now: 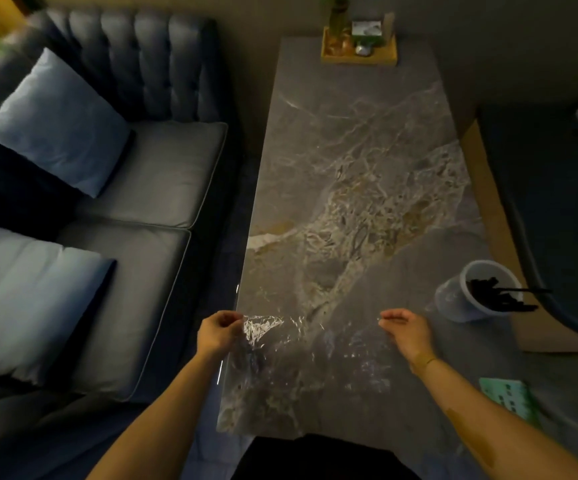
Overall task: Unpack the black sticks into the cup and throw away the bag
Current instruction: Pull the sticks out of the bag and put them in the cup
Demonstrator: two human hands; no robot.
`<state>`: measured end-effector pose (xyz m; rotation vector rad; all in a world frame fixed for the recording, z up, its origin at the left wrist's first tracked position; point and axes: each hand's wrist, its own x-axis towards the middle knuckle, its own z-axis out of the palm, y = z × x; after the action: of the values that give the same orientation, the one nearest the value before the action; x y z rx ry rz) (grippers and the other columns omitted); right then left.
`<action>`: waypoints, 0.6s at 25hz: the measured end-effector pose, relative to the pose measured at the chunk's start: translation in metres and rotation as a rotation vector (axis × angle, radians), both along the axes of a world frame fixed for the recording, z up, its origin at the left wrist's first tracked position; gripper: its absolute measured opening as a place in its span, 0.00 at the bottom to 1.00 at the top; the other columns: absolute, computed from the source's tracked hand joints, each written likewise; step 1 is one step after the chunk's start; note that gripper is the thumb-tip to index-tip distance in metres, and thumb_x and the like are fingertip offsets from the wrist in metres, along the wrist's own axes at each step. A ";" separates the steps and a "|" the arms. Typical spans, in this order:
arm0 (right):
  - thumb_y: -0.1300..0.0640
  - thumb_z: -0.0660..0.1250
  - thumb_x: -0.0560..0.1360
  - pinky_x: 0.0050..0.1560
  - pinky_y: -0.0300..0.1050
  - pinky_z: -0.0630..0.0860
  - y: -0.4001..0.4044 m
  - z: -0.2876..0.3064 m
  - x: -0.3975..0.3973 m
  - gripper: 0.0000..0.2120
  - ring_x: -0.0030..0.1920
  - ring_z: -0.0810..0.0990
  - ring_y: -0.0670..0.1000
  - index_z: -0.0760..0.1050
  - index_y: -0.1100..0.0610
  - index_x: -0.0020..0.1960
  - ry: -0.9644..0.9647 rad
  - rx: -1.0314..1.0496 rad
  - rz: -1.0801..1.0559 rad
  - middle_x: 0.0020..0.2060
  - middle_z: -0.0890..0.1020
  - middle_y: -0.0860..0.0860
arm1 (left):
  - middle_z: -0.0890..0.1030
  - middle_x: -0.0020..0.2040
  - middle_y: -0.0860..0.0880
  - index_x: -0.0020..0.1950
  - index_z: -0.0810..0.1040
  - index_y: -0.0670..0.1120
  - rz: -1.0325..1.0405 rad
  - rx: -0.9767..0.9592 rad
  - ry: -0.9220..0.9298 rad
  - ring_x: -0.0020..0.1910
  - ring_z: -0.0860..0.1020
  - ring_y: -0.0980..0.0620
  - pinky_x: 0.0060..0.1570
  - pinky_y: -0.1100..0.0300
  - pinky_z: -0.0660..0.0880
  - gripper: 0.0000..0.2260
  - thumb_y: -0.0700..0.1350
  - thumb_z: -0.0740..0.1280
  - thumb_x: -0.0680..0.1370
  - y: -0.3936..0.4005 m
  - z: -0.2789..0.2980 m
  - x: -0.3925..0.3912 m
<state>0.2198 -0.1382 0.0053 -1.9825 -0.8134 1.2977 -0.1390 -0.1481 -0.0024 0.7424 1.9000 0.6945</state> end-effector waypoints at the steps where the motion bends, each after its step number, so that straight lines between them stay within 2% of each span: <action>1: 0.71 0.70 0.71 0.42 0.46 0.76 -0.001 -0.006 -0.001 0.06 0.43 0.79 0.57 0.79 0.62 0.44 -0.041 0.008 0.021 0.39 0.82 0.58 | 0.83 0.38 0.42 0.45 0.82 0.41 -0.001 -0.005 0.020 0.35 0.79 0.48 0.37 0.57 0.79 0.02 0.36 0.73 0.73 0.001 -0.003 -0.001; 4: 0.69 0.71 0.72 0.47 0.54 0.78 -0.004 -0.015 -0.004 0.08 0.45 0.81 0.60 0.79 0.57 0.42 -0.175 0.017 0.081 0.39 0.82 0.58 | 0.84 0.38 0.45 0.41 0.82 0.47 -0.008 -0.009 0.049 0.36 0.81 0.48 0.39 0.56 0.79 0.04 0.38 0.74 0.73 0.005 -0.008 -0.002; 6: 0.67 0.71 0.72 0.50 0.56 0.79 -0.005 -0.015 -0.004 0.08 0.46 0.82 0.61 0.78 0.55 0.45 -0.211 0.013 0.131 0.40 0.82 0.55 | 0.84 0.38 0.46 0.43 0.83 0.47 -0.023 -0.016 0.063 0.36 0.82 0.49 0.39 0.56 0.80 0.03 0.40 0.73 0.74 0.005 -0.010 0.000; 9: 0.63 0.71 0.73 0.51 0.53 0.77 -0.010 -0.007 -0.003 0.09 0.51 0.80 0.61 0.78 0.56 0.53 -0.248 0.025 0.230 0.48 0.81 0.56 | 0.84 0.44 0.46 0.53 0.81 0.45 -0.076 -0.007 0.113 0.42 0.83 0.49 0.43 0.56 0.80 0.08 0.42 0.73 0.75 0.008 -0.007 0.002; 12: 0.56 0.70 0.75 0.54 0.53 0.77 -0.019 0.005 0.008 0.13 0.55 0.78 0.59 0.78 0.53 0.59 -0.487 0.081 0.385 0.57 0.78 0.55 | 0.83 0.49 0.46 0.58 0.79 0.46 -0.151 0.041 0.166 0.48 0.82 0.47 0.53 0.48 0.80 0.12 0.44 0.72 0.75 0.007 0.001 0.000; 15: 0.53 0.68 0.76 0.58 0.54 0.76 -0.028 0.018 0.027 0.14 0.58 0.77 0.58 0.78 0.54 0.61 -0.610 0.142 0.527 0.60 0.79 0.54 | 0.81 0.51 0.49 0.58 0.80 0.48 -0.294 0.150 0.286 0.48 0.81 0.52 0.50 0.53 0.79 0.12 0.48 0.71 0.75 0.008 0.014 0.004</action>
<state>0.2463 -0.1662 0.0231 -2.1457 -1.7580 0.8397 -0.1349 -0.1397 0.0118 1.2440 1.9487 0.5705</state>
